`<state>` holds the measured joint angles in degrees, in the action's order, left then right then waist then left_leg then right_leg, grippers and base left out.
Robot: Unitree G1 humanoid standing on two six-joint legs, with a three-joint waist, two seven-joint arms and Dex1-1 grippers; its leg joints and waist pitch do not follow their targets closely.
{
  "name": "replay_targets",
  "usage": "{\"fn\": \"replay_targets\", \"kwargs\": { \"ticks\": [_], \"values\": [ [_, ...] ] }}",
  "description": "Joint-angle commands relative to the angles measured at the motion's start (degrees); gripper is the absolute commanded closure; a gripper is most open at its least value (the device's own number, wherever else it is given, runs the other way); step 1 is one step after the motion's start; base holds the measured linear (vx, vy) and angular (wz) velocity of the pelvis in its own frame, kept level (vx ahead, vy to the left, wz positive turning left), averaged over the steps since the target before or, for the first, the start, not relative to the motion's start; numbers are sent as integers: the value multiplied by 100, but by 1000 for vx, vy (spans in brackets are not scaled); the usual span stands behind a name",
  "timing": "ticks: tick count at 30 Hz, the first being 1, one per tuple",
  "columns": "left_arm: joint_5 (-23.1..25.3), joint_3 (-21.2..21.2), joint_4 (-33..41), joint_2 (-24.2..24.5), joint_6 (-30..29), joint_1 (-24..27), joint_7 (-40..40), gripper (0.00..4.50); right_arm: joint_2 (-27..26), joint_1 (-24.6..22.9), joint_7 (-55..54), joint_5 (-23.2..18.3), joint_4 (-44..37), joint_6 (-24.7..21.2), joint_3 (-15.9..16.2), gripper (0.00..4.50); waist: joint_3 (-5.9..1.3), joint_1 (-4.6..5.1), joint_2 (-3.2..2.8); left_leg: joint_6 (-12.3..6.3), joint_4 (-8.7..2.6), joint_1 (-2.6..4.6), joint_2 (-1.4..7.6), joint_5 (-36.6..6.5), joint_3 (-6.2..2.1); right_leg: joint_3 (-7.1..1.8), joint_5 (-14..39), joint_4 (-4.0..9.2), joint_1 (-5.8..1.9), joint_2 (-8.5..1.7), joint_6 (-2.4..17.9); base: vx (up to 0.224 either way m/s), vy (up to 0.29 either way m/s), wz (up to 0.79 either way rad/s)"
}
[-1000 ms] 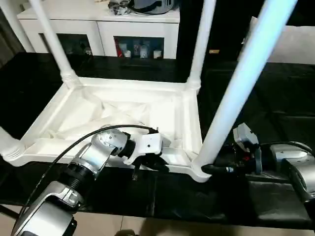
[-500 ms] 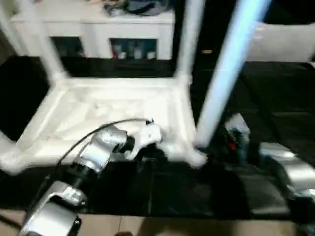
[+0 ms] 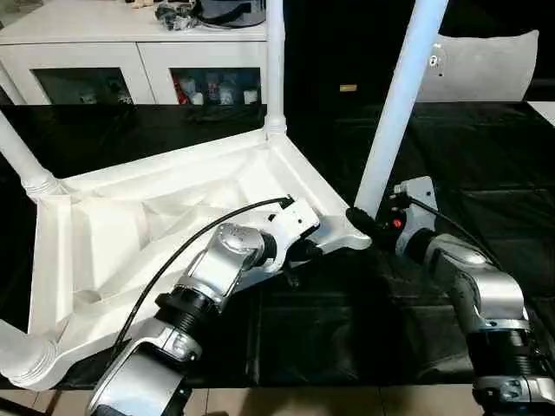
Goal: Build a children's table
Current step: Rotate leg to tighten
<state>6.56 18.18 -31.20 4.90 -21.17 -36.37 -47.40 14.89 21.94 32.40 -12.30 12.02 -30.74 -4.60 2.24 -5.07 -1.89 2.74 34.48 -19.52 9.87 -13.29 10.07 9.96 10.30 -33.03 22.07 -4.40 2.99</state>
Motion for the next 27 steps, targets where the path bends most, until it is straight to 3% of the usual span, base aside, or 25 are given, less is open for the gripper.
{"fn": "replay_targets", "kwargs": {
  "ticks": [1, 4, 5, 7, 8, 10, 13, 15, 19, 23, 27],
  "values": [
    [-119, 124, 209, -7, 363, -25, -218, 450, -21, -79, 513, -243, -96, -18, 243, 136, -367, -47, 82, -623, -343, -53, 375, -53, -168, -458, 1505, 459, -374, -620, 268, 0, 0, 0],
    [-137, 149, 208, 165, 559, -6, -432, 450, 214, -96, 753, -227, -71, 91, 248, 104, -371, -49, 97, -635, -340, -56, 385, -20, -172, -455, 1432, 451, -381, -608, 248, 0, 0, 0],
    [-141, 217, 219, 446, 791, 24, -834, 450, 659, -164, 1262, -134, -70, 330, 391, 95, -379, -62, 82, -639, -333, -56, 384, -12, -178, -453, 1405, 442, -372, -618, 248, 0, 0, 0],
    [-100, 270, 173, 646, 927, 22, -1055, 450, 975, -237, 1686, -94, -136, 554, 494, 84, -375, -71, 88, -693, -327, -64, 388, -31, -166, -462, 1339, 430, -374, -610, 248, 0, 0, 0],
    [-78, 295, 143, 714, 986, 13, -1128, 450, 1070, -253, 1815, -116, -165, 577, 493, 72, -382, -77, 118, -714, -322, -59, 401, -38, -161, -468, 1300, 419, -372, -610, 250, 0, 0, 0],
    [-95, 354, 116, 847, 1141, 17, -1364, 450, 1246, -275, 2100, -160, -194, 655, 497, 52, -372, -99, 110, -725, -324, -63, 392, -32, -159, -462, 1350, 421, -368, -612, 272, 0, 0, 0],
    [-129, 473, 110, 1082, 1468, 42, -1832, 450, 1490, -282, 2645, -290, -203, 740, 506, 52, -376, -151, 93, -716, -324, -47, 409, -29, -168, -459, 1411, 417, -357, -612, 275, 0, 0, 0],
    [-156, 527, 75, 1223, 1731, 36, -2118, 450, 1722, -291, 3161, -387, -201, 857, 600, 52, -400, -201, 85, -785, -304, -48, 457, 74, -172, -478, 1106, 354, -346, -620, 379, 0, 0, 0],
    [-338, 575, 171, 1393, 1982, 42, -2670, 450, 2047, -350, 3842, -442, -217, 1001, 893, 89, -403, -314, 99, -821, -286, -53, 465, 170, -154, -485, 977, 319, -333, -636, 489, 0, 0, 0],
    [-299, 739, 230, 1532, 2181, 56, -3002, 450, 2188, -352, 4396, -544, -255, 883, 1093, 132, -405, -357, 113, -833, -282, -57, 470, 152, -157, -481, 1006, 310, -333, -635, 494, 0, 0, 0],
    [-306, 797, 215, 1564, 2301, 45, -3100, 450, 2169, -332, 4485, -549, -251, 888, 1149, 146, -394, -397, 110, -747, -294, -45, 485, 58, -161, -484, 1226, 340, -320, -642, 448, 0, 0, 0]
  ]
}}
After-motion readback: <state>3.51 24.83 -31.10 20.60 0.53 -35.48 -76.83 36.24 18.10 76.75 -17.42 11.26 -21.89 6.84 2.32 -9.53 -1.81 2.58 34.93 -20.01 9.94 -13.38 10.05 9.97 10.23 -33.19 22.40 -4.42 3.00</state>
